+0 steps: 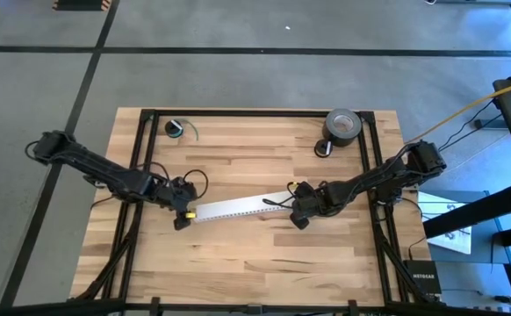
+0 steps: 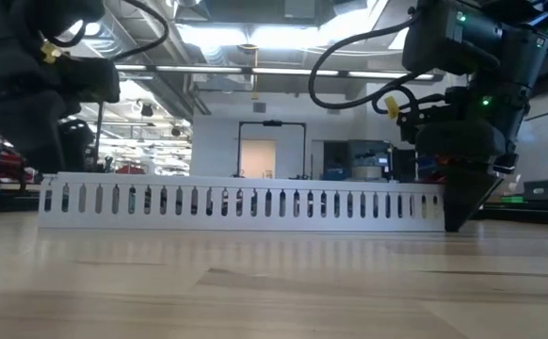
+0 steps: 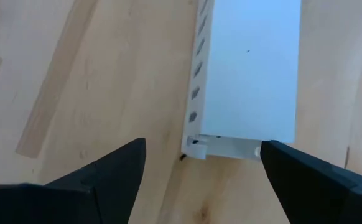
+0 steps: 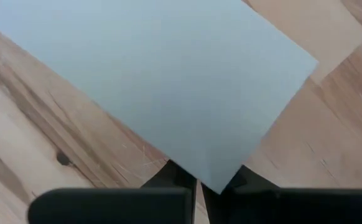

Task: Ziptie cables
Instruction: Close the white cable duct

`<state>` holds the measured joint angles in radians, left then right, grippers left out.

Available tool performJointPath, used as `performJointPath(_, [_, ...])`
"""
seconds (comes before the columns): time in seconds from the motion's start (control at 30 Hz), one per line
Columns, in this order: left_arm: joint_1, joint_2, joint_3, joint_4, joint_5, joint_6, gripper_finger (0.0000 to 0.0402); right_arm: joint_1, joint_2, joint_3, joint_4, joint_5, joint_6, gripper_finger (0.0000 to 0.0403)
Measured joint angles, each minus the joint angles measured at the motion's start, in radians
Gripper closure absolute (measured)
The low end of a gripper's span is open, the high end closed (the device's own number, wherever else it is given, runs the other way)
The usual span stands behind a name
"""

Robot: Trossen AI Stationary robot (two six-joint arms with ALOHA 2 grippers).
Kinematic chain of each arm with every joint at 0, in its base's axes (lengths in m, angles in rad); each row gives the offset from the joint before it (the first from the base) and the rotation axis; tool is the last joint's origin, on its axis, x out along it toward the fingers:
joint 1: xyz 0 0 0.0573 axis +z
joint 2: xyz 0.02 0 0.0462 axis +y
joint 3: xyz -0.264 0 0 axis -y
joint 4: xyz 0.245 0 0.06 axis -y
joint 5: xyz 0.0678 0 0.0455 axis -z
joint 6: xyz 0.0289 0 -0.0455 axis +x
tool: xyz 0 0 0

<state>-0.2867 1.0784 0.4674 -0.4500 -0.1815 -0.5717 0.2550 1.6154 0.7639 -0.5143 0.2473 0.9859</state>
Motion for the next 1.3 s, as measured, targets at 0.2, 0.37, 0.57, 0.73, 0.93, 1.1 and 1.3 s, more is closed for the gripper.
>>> performJointPath(0.2, [-0.011,-0.011,0.005,-0.081,0.019,-0.03,0.0098,0.013,-0.001,0.006,-0.045,-0.002,0.046,0.0403])
performJointPath(0.37, [-0.033,-0.069,0.005,-0.141,0.026,-0.076,0.0098,0.013,-0.001,0.044,-0.156,-0.005,0.054,0.0403])
performJointPath(0.57, [-0.085,-0.129,-0.011,-0.162,0.001,-0.128,0.0098,0.013,-0.052,0.164,-0.5,0.006,0.071,0.0403])
performJointPath(0.73, [-0.112,-0.108,-0.073,-0.051,-0.057,-0.128,0.0098,-0.029,-0.088,0.168,-0.517,0.033,0.09,0.0403])
performJointPath(0.93, [-0.112,-0.069,-0.135,0.108,-0.058,-0.116,0.0098,-0.071,-0.084,0.121,-0.319,-0.005,0.057,0.0403])
performJointPath(1.1, [-0.11,-0.032,-0.157,0.164,-0.058,-0.101,0.0098,-0.096,-0.074,0.121,-0.238,-0.006,0.03,0.0403])
performJointPath(1.3, [-0.099,-0.009,-0.168,0.198,-0.051,-0.083,0.0098,-0.1,-0.025,0.121,-0.168,-0.012,0.01,0.0403])
